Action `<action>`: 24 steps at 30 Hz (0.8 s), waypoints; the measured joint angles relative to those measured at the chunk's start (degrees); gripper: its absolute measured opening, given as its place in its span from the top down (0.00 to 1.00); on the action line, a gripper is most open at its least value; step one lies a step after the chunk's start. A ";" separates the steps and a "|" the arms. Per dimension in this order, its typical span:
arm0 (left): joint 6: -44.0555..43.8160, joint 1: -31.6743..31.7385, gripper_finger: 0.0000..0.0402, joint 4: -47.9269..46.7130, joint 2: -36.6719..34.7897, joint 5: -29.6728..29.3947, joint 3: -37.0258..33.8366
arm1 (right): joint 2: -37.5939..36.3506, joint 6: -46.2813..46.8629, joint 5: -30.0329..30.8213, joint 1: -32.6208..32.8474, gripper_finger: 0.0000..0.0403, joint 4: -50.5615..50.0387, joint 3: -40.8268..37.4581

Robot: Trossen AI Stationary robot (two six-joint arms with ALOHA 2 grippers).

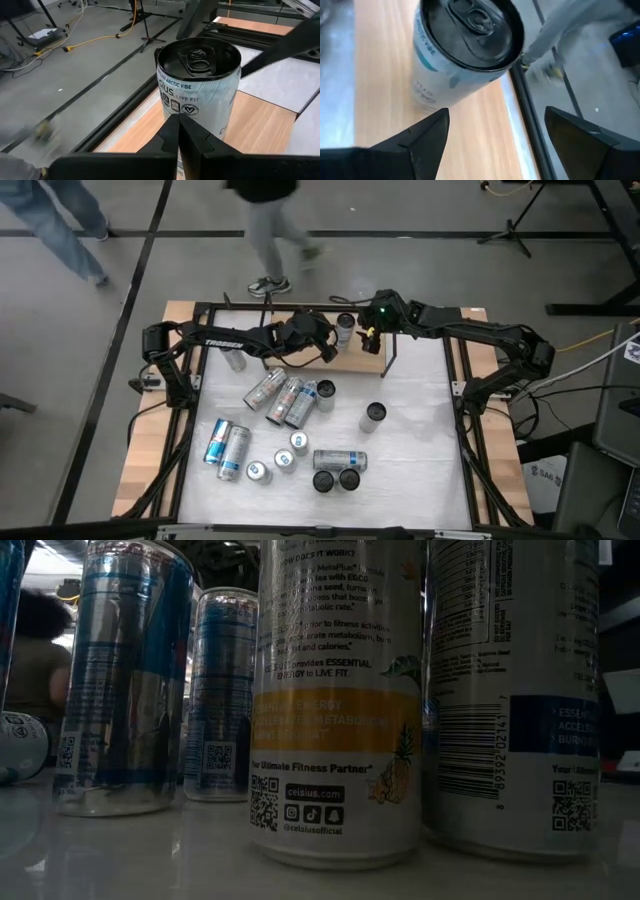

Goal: Place canned beverage on shelf
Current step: Put the white soda can on the shelf

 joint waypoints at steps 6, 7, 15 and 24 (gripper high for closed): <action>0.02 0.31 1.00 -0.17 -0.01 -0.41 0.00 | -0.06 0.01 -0.53 0.00 0.20 -0.29 0.00; 0.02 0.31 1.00 -0.18 0.00 -0.46 0.00 | -0.35 0.01 -0.53 -0.02 0.20 -0.61 0.00; 0.04 0.31 1.00 -0.28 -0.01 -0.52 0.00 | -3.96 -0.15 1.36 -0.02 0.20 -2.62 0.79; 0.06 -1.49 1.00 -0.64 -0.01 -5.31 0.02 | -5.95 -0.17 -4.79 -0.07 0.20 -3.51 5.95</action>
